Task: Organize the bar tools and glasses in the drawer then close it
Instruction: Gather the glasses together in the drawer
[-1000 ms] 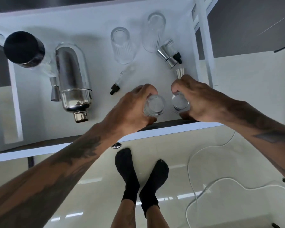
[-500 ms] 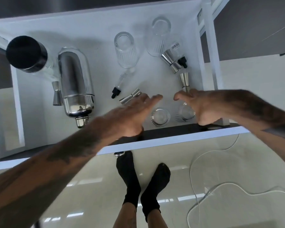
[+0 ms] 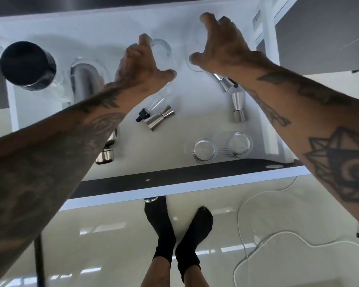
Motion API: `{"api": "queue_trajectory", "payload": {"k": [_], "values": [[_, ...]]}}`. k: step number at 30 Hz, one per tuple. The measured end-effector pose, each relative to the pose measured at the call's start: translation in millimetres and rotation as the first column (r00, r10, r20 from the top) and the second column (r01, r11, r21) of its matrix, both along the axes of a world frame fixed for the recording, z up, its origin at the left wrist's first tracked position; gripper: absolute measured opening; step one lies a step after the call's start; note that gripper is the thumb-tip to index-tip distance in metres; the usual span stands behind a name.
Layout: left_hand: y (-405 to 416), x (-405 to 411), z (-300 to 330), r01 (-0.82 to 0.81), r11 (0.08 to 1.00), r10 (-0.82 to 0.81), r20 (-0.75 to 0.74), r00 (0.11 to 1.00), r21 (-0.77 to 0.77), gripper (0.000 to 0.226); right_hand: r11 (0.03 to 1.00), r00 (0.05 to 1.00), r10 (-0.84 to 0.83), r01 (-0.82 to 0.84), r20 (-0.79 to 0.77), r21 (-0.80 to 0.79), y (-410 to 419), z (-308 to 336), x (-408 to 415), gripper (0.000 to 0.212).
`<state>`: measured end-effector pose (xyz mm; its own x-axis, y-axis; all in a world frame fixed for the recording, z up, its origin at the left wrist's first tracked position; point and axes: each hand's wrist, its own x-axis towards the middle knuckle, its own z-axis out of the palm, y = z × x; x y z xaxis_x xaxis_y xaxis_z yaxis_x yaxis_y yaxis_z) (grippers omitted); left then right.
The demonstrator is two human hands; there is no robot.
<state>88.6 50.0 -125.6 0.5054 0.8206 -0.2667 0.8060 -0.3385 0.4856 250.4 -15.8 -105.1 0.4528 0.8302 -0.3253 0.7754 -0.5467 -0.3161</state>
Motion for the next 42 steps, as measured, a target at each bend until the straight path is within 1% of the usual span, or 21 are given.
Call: {"api": "queue_trajectory", "payload": {"k": [3, 6, 8, 10, 12, 13, 15, 18, 21, 23, 27, 30, 34, 38, 40, 42], "values": [[4.9, -2.1, -6.7, -0.011, 0.999, 0.008, 0.067, 0.998, 0.049, 0.067, 0.995, 1.000, 0.023, -0.022, -0.006, 0.097, 1.3, -6.7, 5.9, 0.063], [6.2, -9.6, -4.7, -0.031, 0.998, 0.026, 0.103, 0.994, 0.047, 0.062, 0.991, 0.997, 0.062, -0.058, -0.036, 0.122, 0.1, -3.6, 10.8, 0.060], [3.0, -15.4, 2.6, -0.056, 0.997, 0.047, 0.174, 0.984, 0.048, 0.059, 0.985, 0.996, 0.082, -0.076, -0.032, 0.157, -4.8, 3.9, 10.9, 0.061], [-4.0, -22.6, 15.3, -0.065, 0.996, 0.047, 0.286, 0.957, 0.054, 0.056, 0.965, 0.997, 0.077, -0.070, -0.019, 0.254, -18.3, 17.7, 9.4, 0.062], [-16.4, -30.1, 32.0, -0.034, 0.999, 0.018, 0.401, 0.916, 0.031, 0.056, 0.923, 0.996, 0.080, -0.064, -0.026, 0.380, -42.3, 35.4, 9.3, 0.062], [-24.1, -33.5, 39.9, 0.003, 0.999, -0.016, 0.430, 0.903, 0.032, 0.056, 0.901, 0.995, 0.091, -0.071, -0.027, 0.428, -56.8, 43.9, 10.2, 0.062], [-40.6, -38.7, 48.1, 0.108, 0.993, -0.120, 0.426, 0.897, 0.053, 0.056, 0.884, 0.991, 0.135, -0.114, -0.013, 0.454, -85.7, 55.6, 13.0, 0.062], [-65.0, -40.7, 41.9, 0.252, 0.968, -0.234, 0.390, 0.890, 0.005, 0.057, 0.909, 0.974, 0.225, -0.197, -0.035, 0.368, -121.9, 55.9, 12.6, 0.060], [-82.2, -38.8, 25.2, 0.316, 0.949, -0.288, 0.345, 0.893, -0.024, 0.059, 0.937, 0.953, 0.285, -0.255, -0.103, 0.238, -142.0, 44.1, 5.4, 0.058], [-85.3, -37.6, 14.2, 0.324, 0.944, -0.288, 0.325, 0.901, -0.062, 0.060, 0.943, 0.944, 0.305, -0.281, -0.127, 0.180, -146.7, 34.6, 1.5, 0.055], [-82.7, -35.6, 0.8, 0.319, 0.944, -0.280, 0.307, 0.910, -0.086, 0.057, 0.957, 0.954, 0.277, -0.263, -0.111, 0.125, -145.9, 22.6, -2.8, 0.053], [-86.7, -31.3, -3.7, 0.362, 0.927, -0.321, 0.296, 0.900, -0.097, 0.058, 0.965, 0.962, 0.257, -0.250, -0.088, 0.081, -142.5, 19.2, -2.3, 0.053], [-93.2, -25.5, -9.9, 0.390, 0.906, -0.342, 0.261, 0.903, -0.166, 0.064, 0.976, 0.972, 0.218, -0.219, -0.084, -0.010, -140.3, 17.7, 0.7, 0.055], [-91.1, -21.5, -11.8, 0.380, 0.895, -0.329, 0.228, 0.916, -0.236, 0.068, 0.980, 0.979, 0.192, -0.195, -0.070, -0.041, -138.1, 15.3, -0.4, 0.053], [-87.1, -22.0, -10.4, 0.387, 0.874, -0.351, 0.170, 0.921, -0.295, 0.071, 0.980, 0.980, 0.175, -0.183, -0.093, -0.080, -134.1, 15.3, 0.0, 0.058], [-78.9, -26.2, -4.4, 0.393, 0.856, -0.369, 0.134, 0.920, -0.337, 0.072, 0.973, 0.976, 0.140, -0.167, -0.169, -0.162, -129.3, 19.4, 6.7, 0.067]]}}
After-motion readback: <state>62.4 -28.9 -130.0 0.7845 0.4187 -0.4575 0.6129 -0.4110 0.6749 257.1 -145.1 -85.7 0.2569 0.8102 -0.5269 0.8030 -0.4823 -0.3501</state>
